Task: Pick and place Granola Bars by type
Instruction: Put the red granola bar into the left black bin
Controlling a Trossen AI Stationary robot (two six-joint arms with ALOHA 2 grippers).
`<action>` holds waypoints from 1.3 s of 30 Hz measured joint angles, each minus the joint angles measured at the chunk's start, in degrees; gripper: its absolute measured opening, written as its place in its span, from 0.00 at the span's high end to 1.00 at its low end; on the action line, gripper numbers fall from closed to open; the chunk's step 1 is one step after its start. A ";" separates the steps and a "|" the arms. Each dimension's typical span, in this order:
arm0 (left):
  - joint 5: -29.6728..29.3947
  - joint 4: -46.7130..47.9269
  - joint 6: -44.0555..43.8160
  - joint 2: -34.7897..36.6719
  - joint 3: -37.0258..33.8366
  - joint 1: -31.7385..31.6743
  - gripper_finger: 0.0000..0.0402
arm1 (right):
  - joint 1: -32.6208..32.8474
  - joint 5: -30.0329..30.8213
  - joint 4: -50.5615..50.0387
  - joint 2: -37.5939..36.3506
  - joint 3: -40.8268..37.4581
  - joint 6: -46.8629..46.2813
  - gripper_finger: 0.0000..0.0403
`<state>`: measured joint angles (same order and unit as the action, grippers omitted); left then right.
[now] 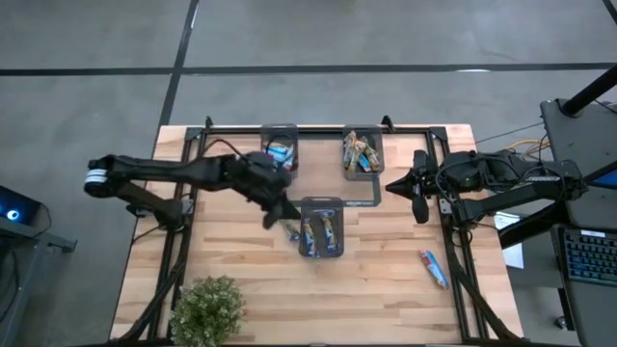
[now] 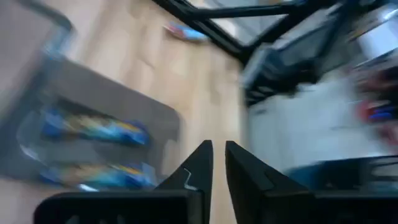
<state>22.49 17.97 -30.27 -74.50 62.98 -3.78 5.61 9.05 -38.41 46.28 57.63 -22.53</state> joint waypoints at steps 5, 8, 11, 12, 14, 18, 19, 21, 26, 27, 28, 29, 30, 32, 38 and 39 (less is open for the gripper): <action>4.21 2.02 -7.73 3.58 -2.46 -1.93 0.92 | 0.00 0.03 0.09 0.00 0.00 0.01 0.98; 3.08 1.43 -6.93 4.69 -3.51 -1.85 0.92 | 0.00 0.03 0.15 0.00 0.00 0.00 0.98; 2.38 0.05 -6.97 4.50 -4.43 -1.88 0.91 | 0.00 0.05 0.17 0.00 0.00 -0.01 0.98; 2.28 -0.90 -6.91 4.29 -4.60 -1.89 0.91 | 0.00 0.05 0.16 0.00 0.00 -0.01 0.98; 2.44 -3.54 -7.16 3.91 -5.12 -1.87 0.91 | 0.00 0.05 0.17 0.00 0.00 -0.18 0.98; 4.61 -6.26 -8.42 2.01 -5.29 -1.80 0.91 | 0.00 0.07 0.15 0.00 0.00 -0.44 0.98; 4.92 -6.91 -8.45 1.64 -5.29 -1.79 0.92 | 0.00 0.07 0.15 0.00 0.00 -0.64 0.98; 3.98 -7.88 -7.12 1.44 -5.29 -1.40 0.94 | 0.00 0.08 0.15 0.00 0.00 -1.27 0.98; -1.36 -10.47 0.33 1.93 -5.29 0.34 1.00 | 0.00 0.05 0.13 0.00 0.00 -3.06 0.98; -1.58 -11.10 1.35 2.24 -5.22 0.58 1.00 | 0.00 0.05 0.11 0.00 0.00 -3.28 0.98; -1.59 -10.99 2.39 2.57 -4.90 0.89 1.00 | 0.00 0.05 0.07 0.00 0.00 -3.42 0.98; -1.62 -11.00 3.57 3.01 -4.46 1.32 1.00 | 0.00 0.05 0.07 0.00 0.00 -3.44 0.98; -1.68 -11.04 5.45 3.49 -4.05 1.91 1.00 | 0.00 0.05 0.07 0.00 0.00 -3.46 0.98; -1.76 -10.83 11.19 4.42 -3.28 3.38 1.00 | 0.00 0.05 0.04 0.00 0.00 -3.55 0.98; -2.42 -8.58 21.50 5.88 -1.86 5.78 1.00 | 0.00 0.05 0.02 0.02 0.00 -4.54 0.98; -1.81 -8.44 19.72 5.90 -1.86 5.78 1.00 | 0.00 0.05 0.04 0.07 -0.02 -4.55 0.98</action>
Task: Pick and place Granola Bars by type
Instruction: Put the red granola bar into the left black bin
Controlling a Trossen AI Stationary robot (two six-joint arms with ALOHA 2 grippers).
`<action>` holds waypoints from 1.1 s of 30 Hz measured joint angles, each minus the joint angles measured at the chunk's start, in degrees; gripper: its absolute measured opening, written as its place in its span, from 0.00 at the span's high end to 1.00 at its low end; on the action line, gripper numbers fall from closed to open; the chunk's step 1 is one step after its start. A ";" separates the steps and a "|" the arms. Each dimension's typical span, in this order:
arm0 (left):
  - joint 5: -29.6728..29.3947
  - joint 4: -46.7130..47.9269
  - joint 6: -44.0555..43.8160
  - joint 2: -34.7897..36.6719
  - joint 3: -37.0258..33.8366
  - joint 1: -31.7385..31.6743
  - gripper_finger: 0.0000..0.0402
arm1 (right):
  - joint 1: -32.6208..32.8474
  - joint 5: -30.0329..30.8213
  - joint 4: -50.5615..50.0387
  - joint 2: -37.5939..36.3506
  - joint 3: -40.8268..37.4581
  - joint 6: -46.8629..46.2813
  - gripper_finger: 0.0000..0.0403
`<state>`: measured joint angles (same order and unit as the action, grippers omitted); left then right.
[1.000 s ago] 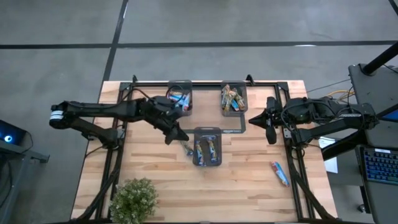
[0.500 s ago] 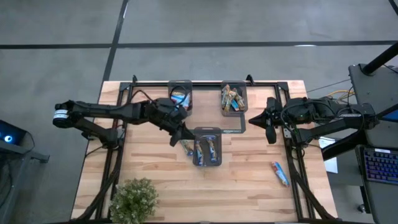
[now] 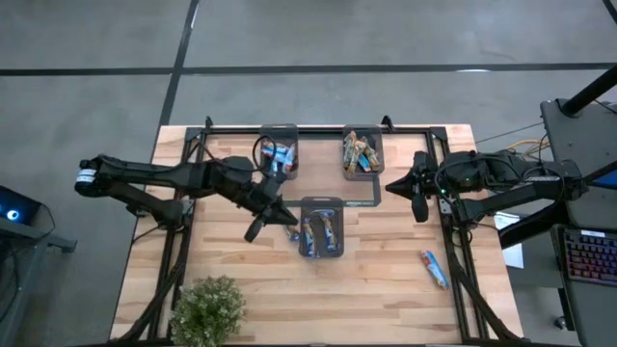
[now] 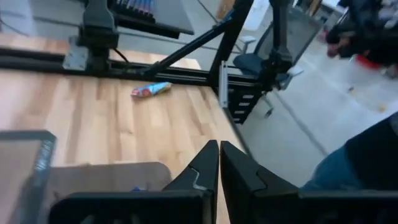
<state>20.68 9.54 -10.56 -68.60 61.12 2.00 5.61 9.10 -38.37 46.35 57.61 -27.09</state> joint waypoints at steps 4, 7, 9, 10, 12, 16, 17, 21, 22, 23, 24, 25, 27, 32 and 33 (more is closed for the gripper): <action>1.25 -0.02 -4.61 -0.15 -0.04 -0.39 0.98 | 0.00 0.01 0.00 0.72 -0.07 -0.38 0.98; 1.30 -0.02 -4.79 -0.17 -0.04 -0.39 0.91 | 0.00 0.02 0.00 1.56 -0.07 -0.42 0.98; 1.30 -0.02 -5.87 -0.17 0.05 -0.39 0.85 | 0.01 0.00 0.02 2.34 -0.07 -0.42 0.98; 1.32 0.02 -6.63 -0.17 0.15 -0.39 0.81 | 0.00 0.00 0.04 2.70 -0.07 -0.56 0.98; 1.70 -0.07 -7.15 -0.17 0.44 -0.39 0.74 | 0.00 0.00 0.05 3.57 -0.07 -1.03 0.98; 2.44 -0.07 -7.44 -0.15 0.55 -0.39 0.62 | 0.01 -0.05 0.05 5.15 -0.07 -1.51 0.98; 2.45 -0.02 -7.38 -0.15 0.55 -0.39 0.59 | 0.02 -0.07 0.05 5.48 -0.07 -1.76 0.98; 2.46 0.14 -6.82 -0.15 0.57 -0.39 0.50 | 0.02 -0.09 0.09 6.44 -0.07 -2.74 0.98; 2.46 0.65 -6.14 -0.15 0.57 -0.37 0.49 | 0.02 -0.11 0.07 6.57 -0.07 -2.84 0.98; 2.44 1.54 -5.02 -0.15 0.57 -0.37 0.48 | 0.04 -0.16 0.09 6.64 -0.07 -2.97 0.98; 2.46 2.75 -3.63 -0.15 0.59 -0.38 0.47 | 0.04 -0.31 0.09 6.68 -0.07 -3.00 0.98; 2.46 4.40 -2.23 -0.15 0.59 -0.37 0.47 | 0.05 -0.37 0.09 6.71 -0.07 -3.00 0.98; 2.35 8.21 0.80 -0.15 0.59 -0.37 0.46 | 0.06 -0.42 0.09 6.75 -0.07 -3.18 0.98; -1.45 15.36 9.32 -0.15 0.59 -0.33 0.46 | 0.06 -0.55 0.11 6.73 -0.07 -5.47 0.98; -2.80 16.59 11.08 -0.17 0.59 -0.33 0.46 | 0.07 -0.55 0.11 6.73 -0.07 -5.84 0.98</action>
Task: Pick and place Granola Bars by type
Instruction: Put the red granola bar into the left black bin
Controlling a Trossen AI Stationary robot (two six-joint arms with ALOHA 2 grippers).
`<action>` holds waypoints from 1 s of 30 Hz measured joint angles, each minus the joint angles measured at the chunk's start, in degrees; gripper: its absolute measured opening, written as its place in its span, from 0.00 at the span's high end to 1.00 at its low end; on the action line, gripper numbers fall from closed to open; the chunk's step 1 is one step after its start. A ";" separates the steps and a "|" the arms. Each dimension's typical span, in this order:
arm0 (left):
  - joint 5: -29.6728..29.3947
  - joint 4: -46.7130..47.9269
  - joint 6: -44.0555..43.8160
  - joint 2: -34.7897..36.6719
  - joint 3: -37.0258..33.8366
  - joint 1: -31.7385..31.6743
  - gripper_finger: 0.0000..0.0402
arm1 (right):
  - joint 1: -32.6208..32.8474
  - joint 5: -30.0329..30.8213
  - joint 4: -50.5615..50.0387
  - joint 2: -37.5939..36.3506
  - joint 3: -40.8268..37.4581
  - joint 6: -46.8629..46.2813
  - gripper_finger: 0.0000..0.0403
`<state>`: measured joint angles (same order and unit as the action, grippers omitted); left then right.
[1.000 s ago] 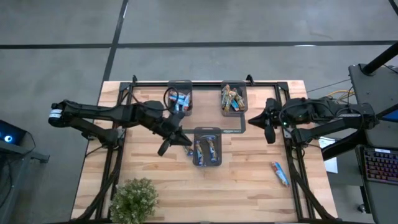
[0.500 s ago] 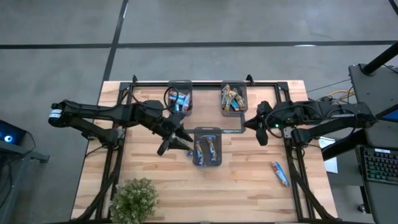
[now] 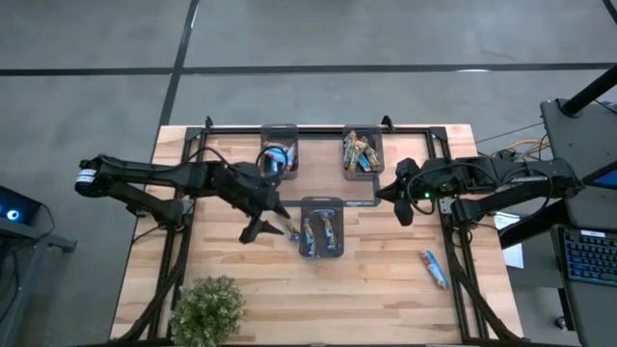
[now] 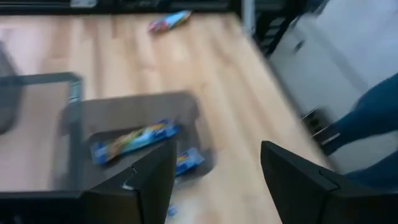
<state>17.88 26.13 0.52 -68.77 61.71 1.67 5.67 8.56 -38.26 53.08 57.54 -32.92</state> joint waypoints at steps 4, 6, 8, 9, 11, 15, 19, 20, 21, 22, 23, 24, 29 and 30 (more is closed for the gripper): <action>-6.12 4.05 7.27 0.00 0.00 -0.02 0.46 | 0.00 0.00 0.02 0.18 0.00 -0.45 0.98; -9.48 5.71 10.45 0.00 -0.02 -0.02 0.46 | 0.00 0.00 0.02 0.26 0.00 -0.53 0.98; -12.02 7.33 12.76 0.00 -0.02 -0.04 0.46 | -0.02 0.00 0.06 0.39 0.00 -0.57 0.98; -12.73 8.00 13.30 0.00 -0.02 -0.07 0.46 | -0.02 0.00 0.09 0.42 0.00 -0.76 0.98; -13.03 9.31 14.19 -0.04 -0.02 -0.15 0.46 | 0.00 0.01 0.10 0.44 0.00 -1.23 0.98; -13.13 11.45 18.50 -1.43 -0.08 -0.29 0.46 | 0.00 0.01 0.31 0.55 0.00 -1.64 0.98; -12.54 12.46 23.44 -3.75 -0.13 -1.49 0.46 | 0.00 0.02 0.83 0.76 0.00 -1.67 0.98; -12.49 12.86 24.11 -4.49 -0.13 -1.95 0.46 | 0.00 0.02 1.03 0.76 0.00 -1.84 0.98; -12.47 13.10 25.06 -5.12 -0.13 -2.44 0.46 | -0.01 0.02 1.14 0.75 0.00 -2.22 0.98; -12.29 13.58 25.95 -5.70 -0.13 -2.84 0.46 | 0.00 0.02 1.09 0.74 0.00 -2.63 0.98; -11.83 14.12 26.73 -6.32 -0.13 -3.33 0.46 | 0.00 0.02 1.12 0.74 0.00 -2.91 0.98; -11.17 14.12 27.39 -6.95 -0.13 -3.81 0.46 | 0.00 0.02 1.11 0.74 0.00 -3.00 0.98; -9.68 15.71 31.47 -10.17 0.19 -5.09 0.46 | 0.07 0.02 1.12 0.91 0.00 -3.13 0.98; -9.65 16.24 32.41 -10.87 0.40 -5.21 0.46 | 0.07 0.02 1.15 1.03 0.00 -3.13 0.98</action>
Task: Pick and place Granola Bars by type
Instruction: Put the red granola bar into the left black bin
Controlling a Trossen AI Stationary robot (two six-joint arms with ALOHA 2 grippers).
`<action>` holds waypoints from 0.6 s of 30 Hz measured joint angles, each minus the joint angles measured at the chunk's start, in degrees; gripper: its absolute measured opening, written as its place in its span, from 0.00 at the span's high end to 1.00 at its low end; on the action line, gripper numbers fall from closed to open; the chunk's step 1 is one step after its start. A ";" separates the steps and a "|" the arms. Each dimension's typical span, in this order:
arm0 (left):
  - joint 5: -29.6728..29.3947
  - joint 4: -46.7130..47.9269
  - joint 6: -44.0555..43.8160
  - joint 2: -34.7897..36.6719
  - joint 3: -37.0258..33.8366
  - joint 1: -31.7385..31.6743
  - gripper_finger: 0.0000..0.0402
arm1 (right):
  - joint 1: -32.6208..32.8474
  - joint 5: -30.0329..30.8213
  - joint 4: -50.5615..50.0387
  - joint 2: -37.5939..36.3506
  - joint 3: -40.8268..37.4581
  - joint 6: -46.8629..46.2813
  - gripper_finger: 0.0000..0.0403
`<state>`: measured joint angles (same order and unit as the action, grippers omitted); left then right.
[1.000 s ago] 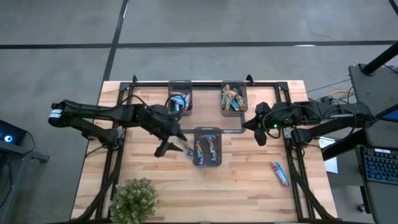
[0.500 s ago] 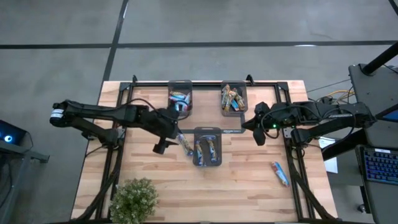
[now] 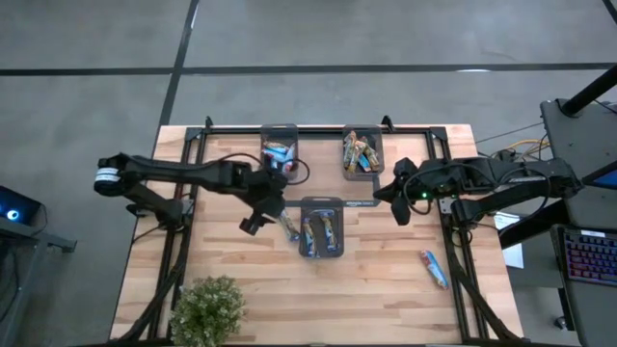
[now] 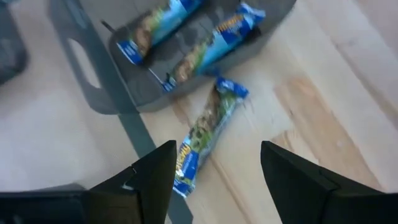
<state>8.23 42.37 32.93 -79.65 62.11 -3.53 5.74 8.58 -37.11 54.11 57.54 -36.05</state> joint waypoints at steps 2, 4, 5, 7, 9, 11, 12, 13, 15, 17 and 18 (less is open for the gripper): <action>0.03 1.17 1.62 -1.47 0.42 -0.12 0.46 | 0.00 0.00 0.00 0.12 0.00 0.00 0.98; 0.02 1.60 2.88 -3.00 0.67 -0.13 0.46 | 0.00 0.02 0.00 0.37 -0.01 0.00 0.98; 0.00 1.88 3.44 -3.74 0.83 -0.13 0.46 | 0.00 0.00 0.00 0.40 0.00 0.00 0.98; -0.26 2.58 4.68 -5.06 1.37 -0.13 0.46 | 0.02 0.00 0.00 0.43 -0.02 0.00 0.98; -1.25 3.26 6.59 -6.41 1.95 -0.13 0.46 | 0.00 0.02 0.03 0.41 -0.02 0.02 0.98; -2.97 4.11 9.07 -7.82 2.49 -0.15 0.46 | 0.00 0.00 -0.02 0.41 0.00 0.03 0.98; -3.81 4.20 9.99 -8.57 2.88 -0.24 0.46 | 0.00 0.02 0.02 0.41 -0.02 0.02 0.98; -4.34 4.43 10.68 -9.28 3.42 -0.36 0.46 | 0.00 0.02 0.01 0.41 -0.02 0.02 0.98; -4.50 5.54 11.01 -10.63 4.61 -0.60 0.46 | 0.00 0.01 0.00 0.41 -0.01 0.02 0.98; -4.60 5.93 11.04 -11.73 5.68 -0.75 0.46 | 0.02 0.00 0.00 0.41 -0.02 0.02 0.98; -4.73 5.95 11.06 -12.08 6.14 -0.76 0.46 | 0.00 0.02 0.02 0.41 -0.02 0.02 0.98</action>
<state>3.50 48.32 43.99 -91.73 68.25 -4.29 5.74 8.60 -37.08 54.52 57.52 -36.03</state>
